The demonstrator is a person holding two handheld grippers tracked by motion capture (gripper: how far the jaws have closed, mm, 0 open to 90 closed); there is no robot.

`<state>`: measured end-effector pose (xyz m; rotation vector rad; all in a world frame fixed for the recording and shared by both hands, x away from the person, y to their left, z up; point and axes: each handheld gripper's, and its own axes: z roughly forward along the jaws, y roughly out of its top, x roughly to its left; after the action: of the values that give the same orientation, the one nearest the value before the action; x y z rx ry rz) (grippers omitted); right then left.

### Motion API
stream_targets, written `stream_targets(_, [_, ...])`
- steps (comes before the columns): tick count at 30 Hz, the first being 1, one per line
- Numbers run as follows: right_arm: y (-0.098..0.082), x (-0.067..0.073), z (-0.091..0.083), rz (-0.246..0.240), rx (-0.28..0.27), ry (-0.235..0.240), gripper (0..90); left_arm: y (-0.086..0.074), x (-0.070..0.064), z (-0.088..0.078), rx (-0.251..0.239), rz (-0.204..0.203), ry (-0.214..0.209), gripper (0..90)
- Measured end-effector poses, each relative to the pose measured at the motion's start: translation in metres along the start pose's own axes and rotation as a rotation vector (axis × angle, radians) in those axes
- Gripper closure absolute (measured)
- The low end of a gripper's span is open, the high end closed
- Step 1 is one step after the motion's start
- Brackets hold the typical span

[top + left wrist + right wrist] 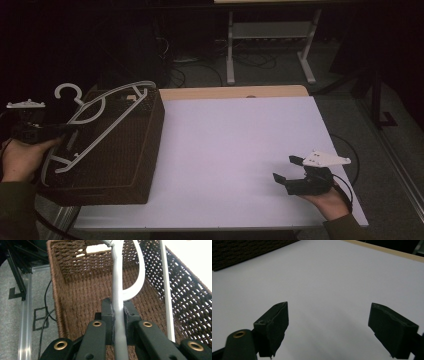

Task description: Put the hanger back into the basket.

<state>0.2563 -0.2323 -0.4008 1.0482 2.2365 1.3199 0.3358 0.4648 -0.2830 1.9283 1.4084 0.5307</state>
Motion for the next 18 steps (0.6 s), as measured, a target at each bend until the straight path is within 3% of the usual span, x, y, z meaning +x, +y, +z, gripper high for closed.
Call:
stream_targets(7, [0.000,0.000,0.000,0.000,0.002,-0.002,16.0,-0.007,0.006,0.003,0.027,-0.003,0.011,82.4])
stream_targets(18, [0.000,-0.001,0.000,0.000,0.001,-0.007,16.1,-0.009,0.004,0.018,0.084,0.036,0.020,82.3])
